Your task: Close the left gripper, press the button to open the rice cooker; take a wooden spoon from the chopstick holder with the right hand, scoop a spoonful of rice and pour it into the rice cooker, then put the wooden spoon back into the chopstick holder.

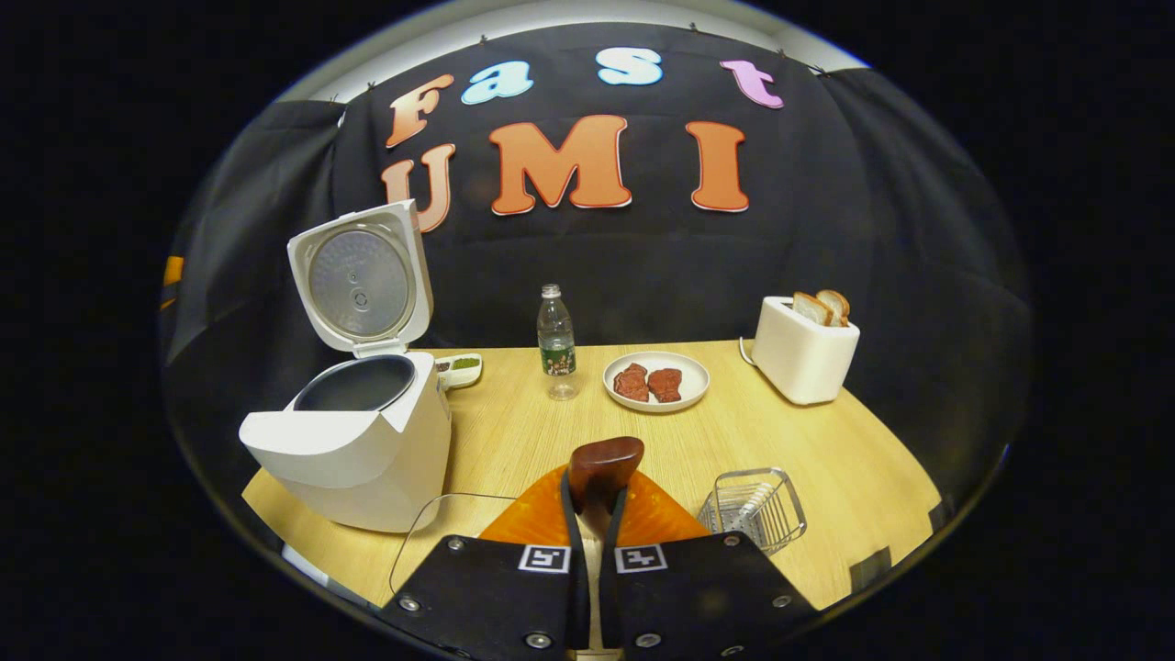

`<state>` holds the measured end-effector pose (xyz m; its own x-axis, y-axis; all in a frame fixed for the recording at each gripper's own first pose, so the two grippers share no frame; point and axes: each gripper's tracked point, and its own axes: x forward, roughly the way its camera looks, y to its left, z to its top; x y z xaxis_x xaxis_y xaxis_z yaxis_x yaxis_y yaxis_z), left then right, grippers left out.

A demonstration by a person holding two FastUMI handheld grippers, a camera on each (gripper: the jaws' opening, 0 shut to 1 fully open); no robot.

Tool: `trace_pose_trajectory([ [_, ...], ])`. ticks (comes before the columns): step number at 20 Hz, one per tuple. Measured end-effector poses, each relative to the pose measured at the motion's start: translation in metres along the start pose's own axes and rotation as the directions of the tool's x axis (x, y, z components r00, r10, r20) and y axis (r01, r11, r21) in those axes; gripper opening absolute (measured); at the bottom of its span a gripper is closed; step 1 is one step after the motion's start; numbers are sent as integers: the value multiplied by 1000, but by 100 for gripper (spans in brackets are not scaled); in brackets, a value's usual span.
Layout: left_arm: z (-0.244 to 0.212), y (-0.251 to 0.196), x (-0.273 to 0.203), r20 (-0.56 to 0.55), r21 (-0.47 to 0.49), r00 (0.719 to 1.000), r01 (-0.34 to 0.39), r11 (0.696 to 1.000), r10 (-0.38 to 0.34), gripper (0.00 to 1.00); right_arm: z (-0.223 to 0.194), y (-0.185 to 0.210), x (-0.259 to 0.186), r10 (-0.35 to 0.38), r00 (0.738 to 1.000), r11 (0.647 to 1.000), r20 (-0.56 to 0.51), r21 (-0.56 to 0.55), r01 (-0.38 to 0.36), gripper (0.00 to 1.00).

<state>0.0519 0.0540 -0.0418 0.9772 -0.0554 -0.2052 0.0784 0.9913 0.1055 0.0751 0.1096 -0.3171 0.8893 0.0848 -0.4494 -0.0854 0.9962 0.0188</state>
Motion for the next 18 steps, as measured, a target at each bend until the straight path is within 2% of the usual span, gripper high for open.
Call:
trace_pose_trajectory([
  [4,-1,4,4,-1,6,1000,-8,1000,8,100,-11,4,6,17,1000,983,4,184,-17,4],
  [8,-9,4,10,-20,-14,1000,-1,1000,1,100,-12,8,9,14,1000,973,-2,228,-13,4],
  [10,-12,2,13,-26,-24,1000,4,1000,-4,100,-14,10,10,32,999,954,-15,299,-26,4],
  [15,-17,3,18,-39,-45,999,5,999,-6,100,-21,7,16,54,998,862,-20,506,-36,4],
  [18,-20,4,20,-45,-51,999,3,999,-5,100,-27,5,18,75,997,773,-32,633,-38,4],
])
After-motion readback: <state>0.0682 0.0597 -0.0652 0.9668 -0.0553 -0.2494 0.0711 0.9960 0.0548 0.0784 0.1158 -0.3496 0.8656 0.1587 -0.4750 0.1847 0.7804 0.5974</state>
